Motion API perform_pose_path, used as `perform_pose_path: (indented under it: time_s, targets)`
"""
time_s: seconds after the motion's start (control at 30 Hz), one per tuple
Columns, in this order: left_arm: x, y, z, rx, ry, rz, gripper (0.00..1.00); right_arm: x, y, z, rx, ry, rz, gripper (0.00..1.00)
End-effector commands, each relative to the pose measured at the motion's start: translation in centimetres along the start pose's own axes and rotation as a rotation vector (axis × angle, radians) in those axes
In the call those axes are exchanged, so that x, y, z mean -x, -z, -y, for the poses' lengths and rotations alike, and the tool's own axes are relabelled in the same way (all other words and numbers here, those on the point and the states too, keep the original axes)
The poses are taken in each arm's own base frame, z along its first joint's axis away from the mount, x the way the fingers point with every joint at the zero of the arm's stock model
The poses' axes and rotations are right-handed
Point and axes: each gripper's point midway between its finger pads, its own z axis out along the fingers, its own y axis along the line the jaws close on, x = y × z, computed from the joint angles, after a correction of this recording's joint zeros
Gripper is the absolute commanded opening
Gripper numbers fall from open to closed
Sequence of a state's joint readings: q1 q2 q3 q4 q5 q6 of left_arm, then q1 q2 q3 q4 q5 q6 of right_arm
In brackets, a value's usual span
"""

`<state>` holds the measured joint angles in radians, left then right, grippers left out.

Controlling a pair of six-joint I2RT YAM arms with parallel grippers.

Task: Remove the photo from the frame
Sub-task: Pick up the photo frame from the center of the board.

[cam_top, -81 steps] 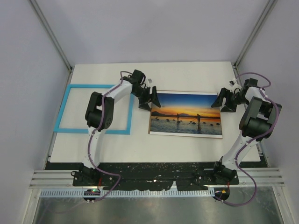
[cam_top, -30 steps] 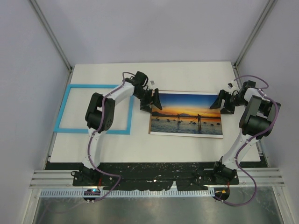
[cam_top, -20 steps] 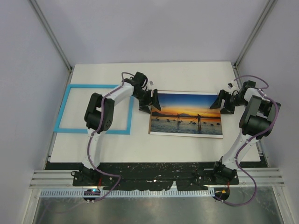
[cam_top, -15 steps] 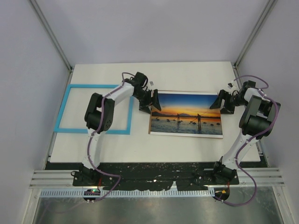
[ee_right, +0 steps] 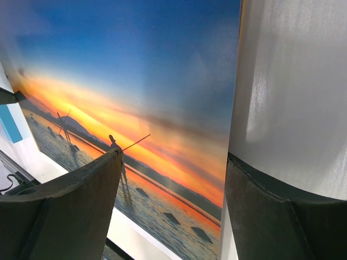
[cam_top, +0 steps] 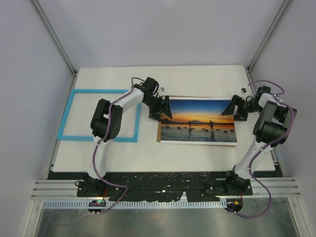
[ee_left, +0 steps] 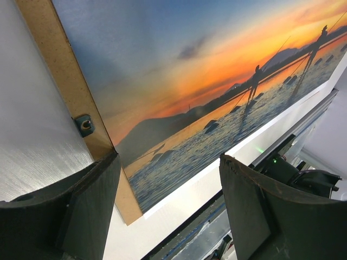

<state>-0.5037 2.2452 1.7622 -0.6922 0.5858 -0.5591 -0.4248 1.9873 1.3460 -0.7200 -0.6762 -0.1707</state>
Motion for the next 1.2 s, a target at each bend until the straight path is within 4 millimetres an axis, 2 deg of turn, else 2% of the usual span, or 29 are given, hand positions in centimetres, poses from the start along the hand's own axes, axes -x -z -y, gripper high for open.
perform_pose_path:
  time_s: [0.0, 0.13, 0.3, 0.53, 0.77, 0.83, 0.97, 1.17]
  targets:
    - [1.1, 0.5, 2.1, -0.062, -0.023, 0.032, 0.77, 0.0, 0.0, -0.7, 0.067, -0.011, -0.004, 0.78]
    - [1.0, 0.0, 2.3, -0.08, -0.006, 0.018, 0.77, 0.2, 1.1, 0.0, 0.136, -0.078, 0.02, 0.78]
    - [0.8, -0.5, 2.5, -0.088, -0.007, 0.009, 0.77, 0.7, 2.7, -0.2, 0.211, -0.114, 0.064, 0.77]
    - [0.9, -0.7, 2.7, -0.097, -0.007, 0.007, 0.77, 1.0, 3.7, -0.6, 0.252, -0.131, 0.086, 0.76]
    - [0.7, -1.1, 3.0, -0.105, -0.01, -0.001, 0.77, 1.1, 3.8, -1.3, 0.304, -0.137, 0.087, 0.73]
    - [0.6, -1.1, 3.1, -0.108, -0.009, -0.004, 0.77, 0.9, 3.6, -1.1, 0.295, -0.14, 0.079, 0.71]
    - [0.5, -1.2, 3.2, -0.109, -0.011, -0.007, 0.77, 0.7, 3.3, 0.6, 0.191, -0.13, 0.076, 0.7]
    - [0.4, -1.4, 3.1, -0.108, -0.008, -0.013, 0.77, 0.3, 2.6, 0.9, 0.198, -0.15, 0.061, 0.7]
